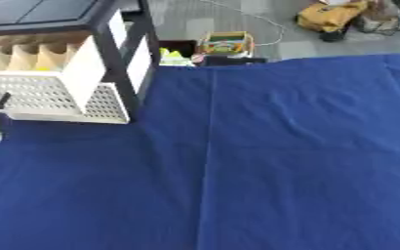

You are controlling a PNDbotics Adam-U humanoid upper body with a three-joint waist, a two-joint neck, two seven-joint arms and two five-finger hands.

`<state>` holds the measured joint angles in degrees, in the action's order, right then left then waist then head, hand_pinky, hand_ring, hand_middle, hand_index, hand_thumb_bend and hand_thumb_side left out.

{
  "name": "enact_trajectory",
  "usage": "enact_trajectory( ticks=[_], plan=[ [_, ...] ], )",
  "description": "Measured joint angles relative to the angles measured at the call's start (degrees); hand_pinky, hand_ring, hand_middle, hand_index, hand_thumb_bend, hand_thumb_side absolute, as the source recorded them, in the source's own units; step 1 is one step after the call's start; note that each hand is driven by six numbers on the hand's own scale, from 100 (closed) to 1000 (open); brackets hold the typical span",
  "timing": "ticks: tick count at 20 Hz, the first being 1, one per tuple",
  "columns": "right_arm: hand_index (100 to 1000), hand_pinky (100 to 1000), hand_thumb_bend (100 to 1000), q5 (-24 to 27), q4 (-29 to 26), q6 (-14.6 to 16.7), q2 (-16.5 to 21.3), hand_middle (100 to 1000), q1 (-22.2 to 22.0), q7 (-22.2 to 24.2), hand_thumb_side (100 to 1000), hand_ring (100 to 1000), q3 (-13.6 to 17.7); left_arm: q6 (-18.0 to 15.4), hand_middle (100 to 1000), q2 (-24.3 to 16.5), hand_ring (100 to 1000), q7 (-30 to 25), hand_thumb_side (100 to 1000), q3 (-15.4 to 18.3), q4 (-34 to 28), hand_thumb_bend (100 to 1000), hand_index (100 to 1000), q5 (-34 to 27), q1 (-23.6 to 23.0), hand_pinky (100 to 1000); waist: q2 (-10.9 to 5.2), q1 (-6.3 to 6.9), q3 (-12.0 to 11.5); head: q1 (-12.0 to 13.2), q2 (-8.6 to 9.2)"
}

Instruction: Pick up objects from table and place into drawer.

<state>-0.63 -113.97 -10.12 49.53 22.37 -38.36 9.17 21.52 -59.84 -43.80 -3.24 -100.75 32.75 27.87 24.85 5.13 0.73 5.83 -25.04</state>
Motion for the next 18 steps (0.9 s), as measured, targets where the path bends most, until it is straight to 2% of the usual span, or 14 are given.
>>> enact_trajectory(
  ticks=[18],
  plan=[
    [754, 741, 145, 0.28, 0.0, -0.09, -0.43, 711, -0.24, -0.13, 960, 666, 0.32, 0.94, 602, 2.17, 588, 2.41, 1000, -1.1, 2.25, 100, 905, -3.73, 4.6, 344, 0.66, -0.14, 0.22, -0.77, 0.94]
  ],
)
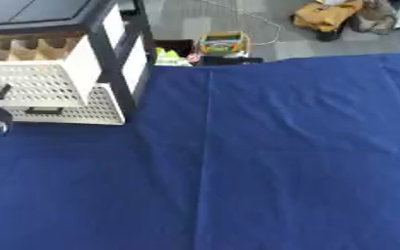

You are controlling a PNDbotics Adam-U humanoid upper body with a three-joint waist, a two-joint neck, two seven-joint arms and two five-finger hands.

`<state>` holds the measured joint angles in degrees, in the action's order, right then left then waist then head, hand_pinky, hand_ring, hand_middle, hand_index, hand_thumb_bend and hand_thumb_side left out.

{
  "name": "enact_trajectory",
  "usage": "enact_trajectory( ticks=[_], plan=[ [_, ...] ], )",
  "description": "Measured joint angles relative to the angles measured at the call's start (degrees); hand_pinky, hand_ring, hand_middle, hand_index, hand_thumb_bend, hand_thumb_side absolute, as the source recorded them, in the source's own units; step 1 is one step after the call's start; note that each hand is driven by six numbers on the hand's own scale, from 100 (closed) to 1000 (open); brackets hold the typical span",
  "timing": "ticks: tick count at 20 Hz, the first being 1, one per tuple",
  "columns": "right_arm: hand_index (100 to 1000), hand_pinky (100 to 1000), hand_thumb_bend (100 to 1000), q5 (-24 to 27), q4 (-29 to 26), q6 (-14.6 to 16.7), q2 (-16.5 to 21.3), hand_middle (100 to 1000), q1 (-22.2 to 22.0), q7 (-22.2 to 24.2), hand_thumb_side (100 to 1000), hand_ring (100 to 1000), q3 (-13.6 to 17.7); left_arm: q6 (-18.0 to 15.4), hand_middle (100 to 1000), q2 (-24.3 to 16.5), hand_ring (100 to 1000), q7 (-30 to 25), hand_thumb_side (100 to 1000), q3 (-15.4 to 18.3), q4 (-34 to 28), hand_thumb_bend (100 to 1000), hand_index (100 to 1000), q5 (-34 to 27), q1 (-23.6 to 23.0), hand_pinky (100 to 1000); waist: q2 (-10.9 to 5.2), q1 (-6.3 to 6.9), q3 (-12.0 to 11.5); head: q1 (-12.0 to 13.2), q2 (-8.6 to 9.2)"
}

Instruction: Pick up objects from table and place into drawer.

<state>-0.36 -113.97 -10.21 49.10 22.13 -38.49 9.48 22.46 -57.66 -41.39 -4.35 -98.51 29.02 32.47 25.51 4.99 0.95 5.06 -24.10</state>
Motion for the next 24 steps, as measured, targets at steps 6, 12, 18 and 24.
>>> enact_trajectory(
  ticks=[6, 12, 18, 24],
  plan=[
    [753, 744, 135, 0.07, 0.0, 0.15, -0.32, 707, -0.02, 0.1, 956, 667, 0.01, -0.06, 591, 0.94, 573, 0.27, 1000, -0.15, 0.42, 100, 896, -2.89, 1.34, 325, 0.17, 0.0, 0.0, -0.68, 0.01],
    [753, 745, 132, 0.46, 0.0, 0.52, -0.43, 706, -0.02, 0.28, 954, 667, 0.01, 0.53, 587, 2.15, 564, 0.97, 1000, -0.49, 2.34, 100, 896, -2.79, 3.87, 312, 0.32, 0.06, 0.11, -0.97, 0.09],
    [752, 746, 131, 0.54, 0.0, 0.67, -0.5, 704, -0.02, 0.42, 950, 666, 0.01, 0.8, 572, 3.64, 547, 2.73, 1000, -0.5, 4.5, 100, 905, -3.43, 5.81, 288, 0.74, 0.17, 0.3, -1.14, 0.48],
    [751, 748, 173, 0.8, 0.0, 0.8, -0.59, 702, -0.04, 0.56, 953, 665, 0.02, 1.14, 567, 4.57, 541, 4.96, 1000, -0.58, 5.75, 100, 905, -4.99, 7.4, 280, 1.16, 0.22, 0.34, -1.17, 0.71]
  ],
)
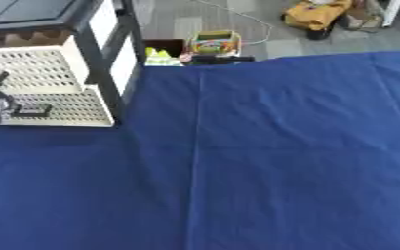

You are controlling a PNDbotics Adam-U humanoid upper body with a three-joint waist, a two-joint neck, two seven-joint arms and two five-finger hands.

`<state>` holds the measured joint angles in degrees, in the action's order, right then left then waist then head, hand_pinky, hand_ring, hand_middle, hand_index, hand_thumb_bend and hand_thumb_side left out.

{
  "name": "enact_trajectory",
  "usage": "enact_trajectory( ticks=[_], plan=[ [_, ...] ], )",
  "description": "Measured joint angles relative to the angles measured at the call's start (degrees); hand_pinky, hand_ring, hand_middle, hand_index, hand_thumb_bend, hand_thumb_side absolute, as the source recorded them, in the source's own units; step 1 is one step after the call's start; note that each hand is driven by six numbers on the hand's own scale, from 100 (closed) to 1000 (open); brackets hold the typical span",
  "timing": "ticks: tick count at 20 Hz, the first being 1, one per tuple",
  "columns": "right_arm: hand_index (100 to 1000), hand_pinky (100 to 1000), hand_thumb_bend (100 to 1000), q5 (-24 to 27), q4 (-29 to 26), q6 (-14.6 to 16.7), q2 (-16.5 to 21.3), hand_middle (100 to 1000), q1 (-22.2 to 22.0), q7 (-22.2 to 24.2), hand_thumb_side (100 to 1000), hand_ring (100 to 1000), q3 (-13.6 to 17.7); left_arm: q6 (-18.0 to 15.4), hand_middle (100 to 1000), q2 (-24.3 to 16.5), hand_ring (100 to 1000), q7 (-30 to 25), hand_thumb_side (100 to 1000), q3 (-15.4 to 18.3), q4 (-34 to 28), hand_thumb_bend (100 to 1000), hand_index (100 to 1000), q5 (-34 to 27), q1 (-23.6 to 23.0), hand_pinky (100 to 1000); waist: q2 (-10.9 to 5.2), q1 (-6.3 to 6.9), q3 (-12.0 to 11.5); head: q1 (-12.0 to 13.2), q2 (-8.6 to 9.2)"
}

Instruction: Pick up objects from table and place into drawer.

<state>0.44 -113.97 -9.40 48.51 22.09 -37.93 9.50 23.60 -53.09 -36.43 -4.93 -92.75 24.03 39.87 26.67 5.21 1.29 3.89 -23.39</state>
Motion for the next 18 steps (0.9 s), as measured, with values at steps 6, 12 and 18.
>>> enact_trajectory(
  ticks=[6, 12, 18],
  plan=[
    [750, 748, 183, 0.18, 0.0, 0.21, -0.35, 701, -0.05, 0.21, 953, 665, 0.02, 0.18, 550, 0.81, 519, 1.96, 1000, -0.22, 1.42, 100, 940, -0.31, 0.98, 260, 0.28, 0.0, 0.08, 0.01, 0.38],
    [749, 749, 183, 0.23, 0.0, 0.22, -0.39, 700, -0.44, 0.22, 952, 665, 0.13, -0.03, 536, 1.26, 503, 4.35, 1000, -0.24, 1.63, 100, 959, -2.04, 1.05, 242, 0.29, 0.0, 0.24, 0.01, 0.55],
    [748, 749, 184, 0.26, 0.0, 0.23, -0.66, 699, -0.49, 0.22, 951, 664, 0.34, -0.35, 532, 1.75, 498, 6.04, 1000, -0.37, 1.91, 100, 932, -3.65, 1.12, 238, 0.29, -0.08, 0.26, 0.03, 0.84]
  ],
)
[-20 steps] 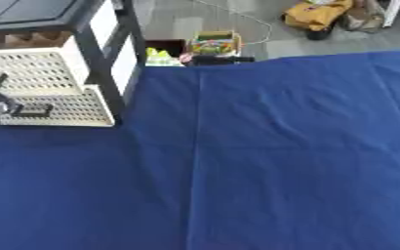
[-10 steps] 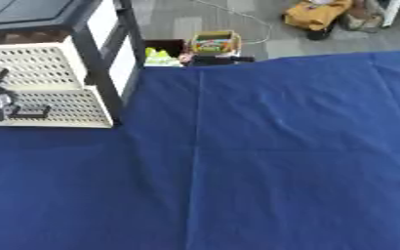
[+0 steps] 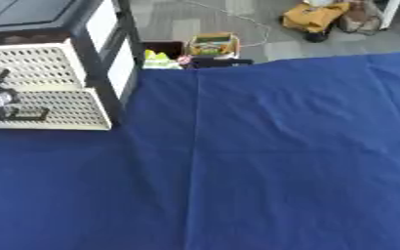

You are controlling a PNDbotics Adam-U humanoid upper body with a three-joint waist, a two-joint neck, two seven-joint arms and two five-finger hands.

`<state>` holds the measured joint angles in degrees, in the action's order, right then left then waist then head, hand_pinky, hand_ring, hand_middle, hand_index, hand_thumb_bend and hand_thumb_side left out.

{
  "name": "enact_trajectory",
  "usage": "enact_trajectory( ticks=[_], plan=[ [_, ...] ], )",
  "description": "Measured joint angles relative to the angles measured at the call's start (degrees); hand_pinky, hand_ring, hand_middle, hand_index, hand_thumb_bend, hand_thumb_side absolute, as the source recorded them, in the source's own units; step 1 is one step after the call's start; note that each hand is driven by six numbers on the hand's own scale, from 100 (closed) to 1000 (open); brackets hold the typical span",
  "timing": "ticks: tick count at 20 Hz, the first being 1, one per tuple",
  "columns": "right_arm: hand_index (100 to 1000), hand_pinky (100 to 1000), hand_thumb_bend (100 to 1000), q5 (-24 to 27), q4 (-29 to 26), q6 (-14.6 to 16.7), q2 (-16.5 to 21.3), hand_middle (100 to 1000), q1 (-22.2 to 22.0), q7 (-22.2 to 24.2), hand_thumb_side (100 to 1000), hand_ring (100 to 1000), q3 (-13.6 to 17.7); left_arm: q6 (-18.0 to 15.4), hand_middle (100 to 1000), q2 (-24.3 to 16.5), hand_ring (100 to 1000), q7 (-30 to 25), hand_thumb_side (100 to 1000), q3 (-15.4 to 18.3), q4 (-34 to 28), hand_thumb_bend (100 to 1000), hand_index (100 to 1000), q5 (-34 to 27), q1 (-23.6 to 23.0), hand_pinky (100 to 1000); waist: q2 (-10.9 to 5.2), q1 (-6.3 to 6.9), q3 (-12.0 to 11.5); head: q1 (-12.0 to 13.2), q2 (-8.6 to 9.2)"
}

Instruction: Pick up objects from table and place into drawer.

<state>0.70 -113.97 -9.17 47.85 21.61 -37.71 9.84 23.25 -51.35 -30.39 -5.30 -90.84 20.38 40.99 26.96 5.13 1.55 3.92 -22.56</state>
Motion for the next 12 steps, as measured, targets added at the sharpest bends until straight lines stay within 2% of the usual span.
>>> enact_trajectory(
  ticks=[4, 9, 12],
  plan=[
    [748, 749, 183, 0.06, 0.0, 0.02, -0.22, 698, -0.25, -0.02, 952, 664, 0.01, -0.66, 530, 0.01, 492, -0.79, 1000, -0.2, -1.25, 100, 884, -0.14, -0.66, 243, -0.07, -0.45, -0.74, -1.41, -0.08],
    [749, 748, 179, 0.46, 0.0, 0.11, -0.3, 698, -0.5, -0.12, 952, 665, 0.24, -2.03, 528, 0.06, 487, -4.46, 1000, 1.18, -8.07, 100, 873, -0.09, -4.56, 226, -1.44, -0.89, -1.12, -7.42, -1.25],
    [749, 747, 175, 0.92, 0.0, 0.19, -0.75, 698, -0.52, -0.22, 952, 665, 0.47, -2.66, 521, 1.32, 476, -5.52, 1000, 3.14, -14.62, 100, 866, -1.45, -7.3, 198, -2.4, -1.05, -1.02, -9.26, -2.1]
  ],
)
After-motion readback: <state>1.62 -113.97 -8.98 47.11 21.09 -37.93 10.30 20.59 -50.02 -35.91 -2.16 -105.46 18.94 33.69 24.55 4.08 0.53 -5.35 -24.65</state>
